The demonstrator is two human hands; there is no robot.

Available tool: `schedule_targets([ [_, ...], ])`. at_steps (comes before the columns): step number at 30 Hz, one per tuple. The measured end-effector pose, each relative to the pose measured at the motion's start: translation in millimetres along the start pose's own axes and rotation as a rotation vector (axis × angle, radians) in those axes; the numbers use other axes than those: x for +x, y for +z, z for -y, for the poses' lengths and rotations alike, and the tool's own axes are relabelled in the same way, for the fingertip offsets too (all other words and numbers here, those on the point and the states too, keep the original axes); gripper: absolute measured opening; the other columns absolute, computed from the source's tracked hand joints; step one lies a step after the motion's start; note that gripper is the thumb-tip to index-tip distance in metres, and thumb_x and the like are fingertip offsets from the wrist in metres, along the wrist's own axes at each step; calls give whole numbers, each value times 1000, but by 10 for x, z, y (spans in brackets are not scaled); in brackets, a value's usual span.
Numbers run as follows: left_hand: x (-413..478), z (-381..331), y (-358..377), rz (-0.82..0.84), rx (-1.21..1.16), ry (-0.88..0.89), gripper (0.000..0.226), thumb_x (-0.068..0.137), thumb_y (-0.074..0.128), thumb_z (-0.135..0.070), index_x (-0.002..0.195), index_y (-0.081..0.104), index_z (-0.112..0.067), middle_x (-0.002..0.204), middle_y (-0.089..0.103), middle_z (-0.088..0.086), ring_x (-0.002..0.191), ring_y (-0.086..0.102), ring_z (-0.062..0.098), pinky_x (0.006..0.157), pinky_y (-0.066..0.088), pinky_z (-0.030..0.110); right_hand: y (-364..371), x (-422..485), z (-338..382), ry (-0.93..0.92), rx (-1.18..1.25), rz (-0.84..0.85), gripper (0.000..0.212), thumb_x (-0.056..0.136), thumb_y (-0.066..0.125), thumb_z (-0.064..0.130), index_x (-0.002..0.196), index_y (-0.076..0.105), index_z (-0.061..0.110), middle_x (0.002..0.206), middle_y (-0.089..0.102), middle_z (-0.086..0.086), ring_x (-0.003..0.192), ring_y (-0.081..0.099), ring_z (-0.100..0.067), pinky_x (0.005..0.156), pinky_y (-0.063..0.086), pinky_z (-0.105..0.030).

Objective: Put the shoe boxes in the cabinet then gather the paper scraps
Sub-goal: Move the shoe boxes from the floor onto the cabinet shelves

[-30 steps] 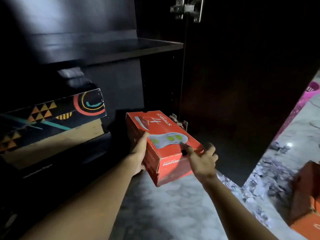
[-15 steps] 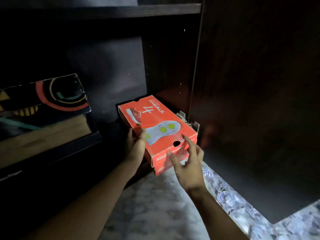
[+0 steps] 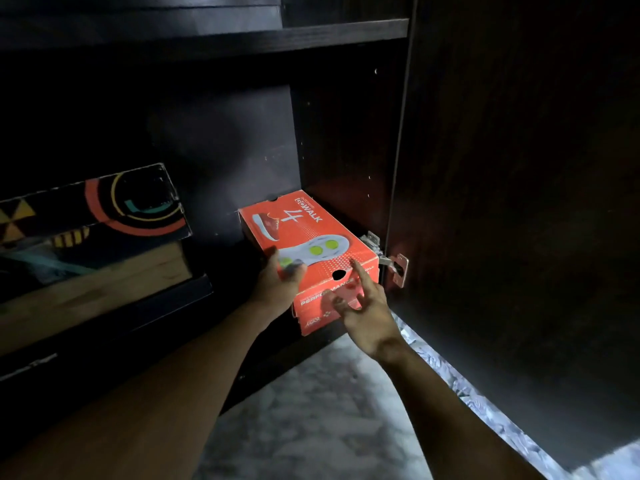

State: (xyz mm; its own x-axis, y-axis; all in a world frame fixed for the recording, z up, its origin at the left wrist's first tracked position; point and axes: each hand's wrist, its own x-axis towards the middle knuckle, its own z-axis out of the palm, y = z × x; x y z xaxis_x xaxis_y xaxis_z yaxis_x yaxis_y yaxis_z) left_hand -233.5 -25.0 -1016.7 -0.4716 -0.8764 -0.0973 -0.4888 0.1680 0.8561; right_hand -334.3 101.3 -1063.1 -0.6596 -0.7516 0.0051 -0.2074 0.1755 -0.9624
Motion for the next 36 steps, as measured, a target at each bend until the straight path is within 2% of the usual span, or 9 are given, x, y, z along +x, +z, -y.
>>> schedule_targets([
  [5,-101,-135,34,-17,134,-86,63,91,63,-35,145,40,-14,143,50,11,128,50,28,104,42,35,-304,-194,96,-21,-98,-47,54,93,64,35,144,48,32,139,53,10,123,54,-8,111,42,-35],
  [12,-871,-271,36,92,174,54,53,91,63,-32,137,48,-12,139,50,8,129,48,26,102,38,28,-841,-1186,273,-103,-423,-185,43,97,57,38,139,55,27,140,54,7,127,54,-13,105,44,-33],
  [15,-1236,-416,176,103,224,148,58,87,62,-44,135,49,-14,137,53,9,125,50,29,96,40,29,-1063,-1788,325,-73,-460,-294,39,97,58,34,135,58,25,135,57,3,123,57,-14,102,45,-30],
  [19,-1941,-764,518,389,110,191,48,91,61,-38,131,52,-13,109,65,8,95,60,22,76,38,23,-1425,-2682,327,17,-493,-444,36,97,56,34,132,59,25,133,59,0,119,59,-16,98,50,-34],
  [22,-2567,-1042,837,597,130,330,20,89,64,-39,99,60,-21,80,65,4,68,57,19,60,41,24,-1747,-3329,334,97,-498,-620,33,95,56,34,126,64,24,125,65,-2,111,63,-18,96,51,-38],
  [25,-3153,-1350,1154,806,202,492,27,91,62,-37,102,67,-12,85,61,2,78,57,17,63,40,24,-2014,-3886,353,186,-514,-772,35,92,51,39,120,66,25,119,68,-1,108,65,-20,92,52,-39],
  [30,-4151,-1713,1739,1098,554,745,34,91,59,-47,116,61,-25,107,58,-5,103,57,17,83,43,27,-2620,-4912,177,428,-752,-943,31,95,53,36,122,64,29,124,64,5,111,60,-19,79,46,-32],
  [33,-4750,-1696,2208,1183,580,780,34,92,58,-47,114,62,-22,107,60,0,92,55,17,77,42,27,-3025,-5522,-64,613,-745,-1052,37,93,52,36,127,62,25,130,60,-3,120,53,-25,89,44,-37],
  [36,-5402,-1478,2615,1316,466,600,33,96,51,-47,118,56,-22,85,56,-1,77,51,16,68,41,27,-3345,-6040,-374,923,-622,-952,55,94,49,47,143,45,23,147,43,-12,136,37,-33,105,36,-46],
])
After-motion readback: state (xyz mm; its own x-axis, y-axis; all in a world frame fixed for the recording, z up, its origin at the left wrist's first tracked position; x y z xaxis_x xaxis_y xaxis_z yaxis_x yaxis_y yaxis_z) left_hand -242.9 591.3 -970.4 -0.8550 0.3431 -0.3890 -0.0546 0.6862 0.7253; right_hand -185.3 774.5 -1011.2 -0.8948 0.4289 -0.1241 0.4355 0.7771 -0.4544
